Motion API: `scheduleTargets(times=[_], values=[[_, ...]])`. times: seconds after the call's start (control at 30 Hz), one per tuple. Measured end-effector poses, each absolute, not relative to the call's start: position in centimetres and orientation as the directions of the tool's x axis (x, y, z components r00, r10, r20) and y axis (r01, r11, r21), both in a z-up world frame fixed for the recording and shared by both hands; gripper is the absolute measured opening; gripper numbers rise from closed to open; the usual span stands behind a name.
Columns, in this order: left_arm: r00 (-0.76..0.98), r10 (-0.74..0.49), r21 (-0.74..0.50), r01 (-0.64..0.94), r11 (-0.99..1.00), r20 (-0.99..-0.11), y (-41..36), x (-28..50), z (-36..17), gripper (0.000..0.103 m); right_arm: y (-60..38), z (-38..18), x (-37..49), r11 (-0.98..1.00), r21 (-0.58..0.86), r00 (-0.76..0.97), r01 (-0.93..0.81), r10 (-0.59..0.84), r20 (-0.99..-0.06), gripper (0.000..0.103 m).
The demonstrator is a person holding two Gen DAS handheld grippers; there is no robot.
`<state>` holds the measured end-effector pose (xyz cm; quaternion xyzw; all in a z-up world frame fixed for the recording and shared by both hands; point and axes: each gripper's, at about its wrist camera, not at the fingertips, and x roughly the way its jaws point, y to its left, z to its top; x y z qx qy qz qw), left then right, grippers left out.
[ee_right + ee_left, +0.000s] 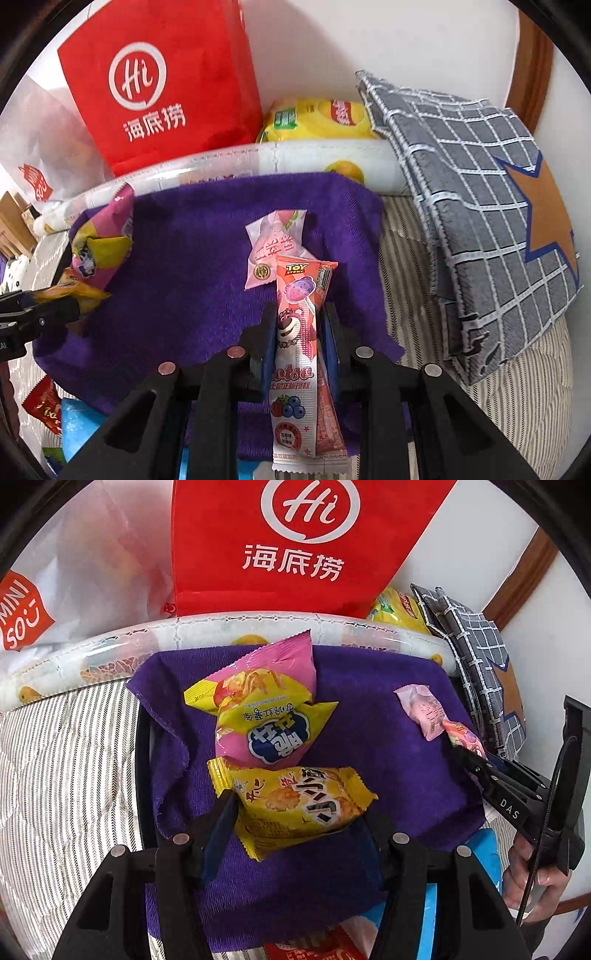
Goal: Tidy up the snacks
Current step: 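Lower the yellow chip bag and pink popsicle packet onto the purple towel with both grippers, then open both grippers to release the snacks onto the purple towel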
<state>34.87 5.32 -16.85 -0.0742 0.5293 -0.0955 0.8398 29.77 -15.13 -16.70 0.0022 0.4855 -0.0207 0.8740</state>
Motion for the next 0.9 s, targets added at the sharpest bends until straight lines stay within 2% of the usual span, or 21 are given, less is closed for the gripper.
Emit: scheduleTargets(times=[0.47,0.6,0.77,0.9], values=[[0.412,-0.252,-0.234,0.094,0.968,-0.876,5.6,34.6,-16.7,0.058,-15.4,-17.7,30.5,0.999,-0.035,0.499,-0.007,-0.027,-0.866,0.024],[0.398,-0.257,-0.238,0.096,0.966,-0.881,5.7,34.3,-16.5,0.066,-15.4,-17.4,30.5,1.000,-0.021,0.512,-0.023,-0.006,-0.859,0.027],[0.408,-0.238,-0.221,0.089,0.971,-0.881,6.1,33.4,-15.7,0.071,-15.3,-16.0,30.0,1.000,-0.010,0.538,-0.029,0.007,-0.843,0.045],[0.429,-0.227,-0.214,0.079,0.974,-0.874,6.7,32.5,-14.5,0.072,-14.8,-14.6,28.8,0.999,-0.008,0.558,-0.031,0.011,-0.829,0.051]])
